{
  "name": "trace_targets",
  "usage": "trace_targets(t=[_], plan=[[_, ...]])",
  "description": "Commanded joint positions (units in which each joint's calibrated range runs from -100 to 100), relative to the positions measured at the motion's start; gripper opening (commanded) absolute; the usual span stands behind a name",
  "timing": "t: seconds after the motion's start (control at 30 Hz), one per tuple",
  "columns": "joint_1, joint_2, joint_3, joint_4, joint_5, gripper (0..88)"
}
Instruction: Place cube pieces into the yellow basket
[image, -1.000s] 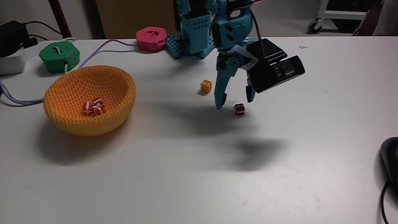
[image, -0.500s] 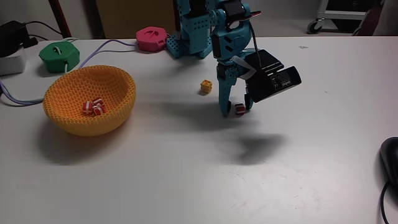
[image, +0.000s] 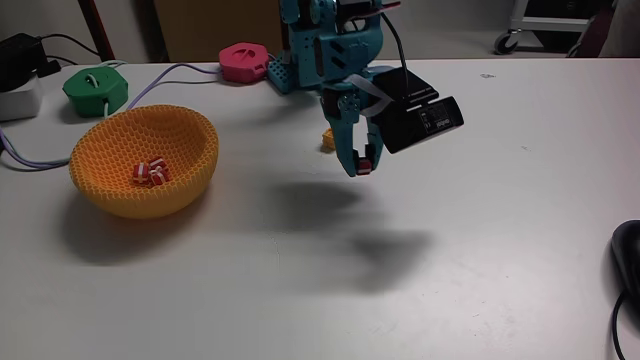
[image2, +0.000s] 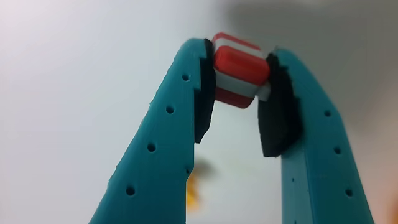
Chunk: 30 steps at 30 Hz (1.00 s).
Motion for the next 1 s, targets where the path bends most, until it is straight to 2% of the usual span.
trace_targets(t=[0.0,0.17,0.33,0.37,0.4,0.43,0.57,0.77,0.83,0.97], plan=[[11.3,-8.6,-11.9,14.7,6.6,0.0],[32.4,-13.5,-19.7,23.8,16.5,0.0],[48.3,-13.3,-13.4,16.7,21.8,0.1],[49.9,-13.3,-11.7,15.1,21.9,7.9],[50.6,-13.3,-11.1,15.2,22.6,28.4],[51.0,-13.3,-11.1,15.6,23.3,34.2],[50.2,-14.0,-11.8,17.4,23.2,41.0],[45.1,-14.4,-17.0,23.8,21.6,43.7],[41.4,-15.1,-18.7,27.7,18.2,42.3],[25.3,-16.6,-19.0,34.5,5.7,39.1]])
